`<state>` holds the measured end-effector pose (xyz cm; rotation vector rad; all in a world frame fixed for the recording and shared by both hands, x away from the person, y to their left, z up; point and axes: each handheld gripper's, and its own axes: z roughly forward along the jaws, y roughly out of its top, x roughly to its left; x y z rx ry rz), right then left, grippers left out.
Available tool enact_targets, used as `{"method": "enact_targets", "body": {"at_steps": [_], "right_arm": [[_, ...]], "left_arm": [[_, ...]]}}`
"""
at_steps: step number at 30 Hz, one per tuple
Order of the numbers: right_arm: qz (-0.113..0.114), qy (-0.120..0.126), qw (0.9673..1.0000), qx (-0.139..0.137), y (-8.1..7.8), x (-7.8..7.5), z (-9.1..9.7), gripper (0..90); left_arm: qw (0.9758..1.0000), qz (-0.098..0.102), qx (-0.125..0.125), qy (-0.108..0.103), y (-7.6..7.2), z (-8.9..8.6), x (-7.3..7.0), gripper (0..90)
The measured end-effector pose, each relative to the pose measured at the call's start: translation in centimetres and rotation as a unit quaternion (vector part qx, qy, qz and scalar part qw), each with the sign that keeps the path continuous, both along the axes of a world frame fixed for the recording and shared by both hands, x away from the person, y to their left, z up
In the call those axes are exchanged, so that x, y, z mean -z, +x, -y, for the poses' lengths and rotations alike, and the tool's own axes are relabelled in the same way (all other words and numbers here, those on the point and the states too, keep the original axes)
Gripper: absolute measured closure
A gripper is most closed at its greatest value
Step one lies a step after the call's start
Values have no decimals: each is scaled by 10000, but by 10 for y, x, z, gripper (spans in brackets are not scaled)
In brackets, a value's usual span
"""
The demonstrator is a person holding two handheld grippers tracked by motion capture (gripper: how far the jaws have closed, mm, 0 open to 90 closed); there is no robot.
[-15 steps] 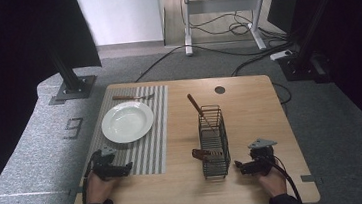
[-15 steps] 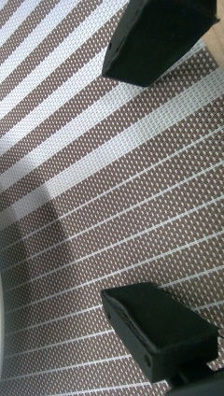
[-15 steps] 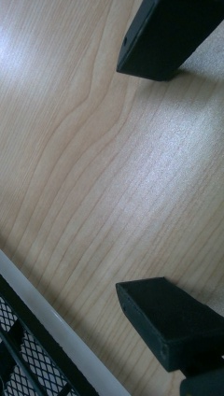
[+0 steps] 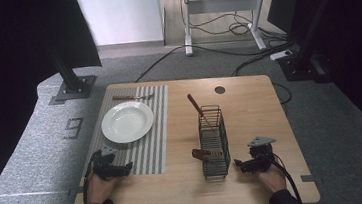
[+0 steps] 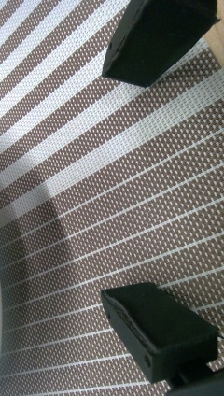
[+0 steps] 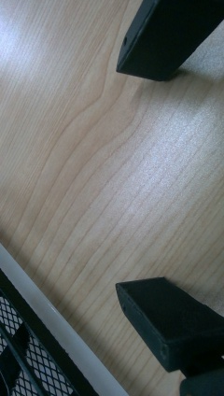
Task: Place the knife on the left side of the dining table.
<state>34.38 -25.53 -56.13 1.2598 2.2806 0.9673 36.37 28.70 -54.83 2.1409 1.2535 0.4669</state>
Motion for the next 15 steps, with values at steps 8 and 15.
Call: {"method": "enact_targets", "body": {"at_steps": [8, 15], "right_arm": [[-1, 2, 9999, 134, -3, 0, -1, 0], [-6, 6, 9998, 211, -5, 0, -1, 0]], "left_arm": [[10000, -18, -46, 10, 0, 1, -1, 0], [9998, 105, -31, -139, -3, 4, -8, 0]]}}
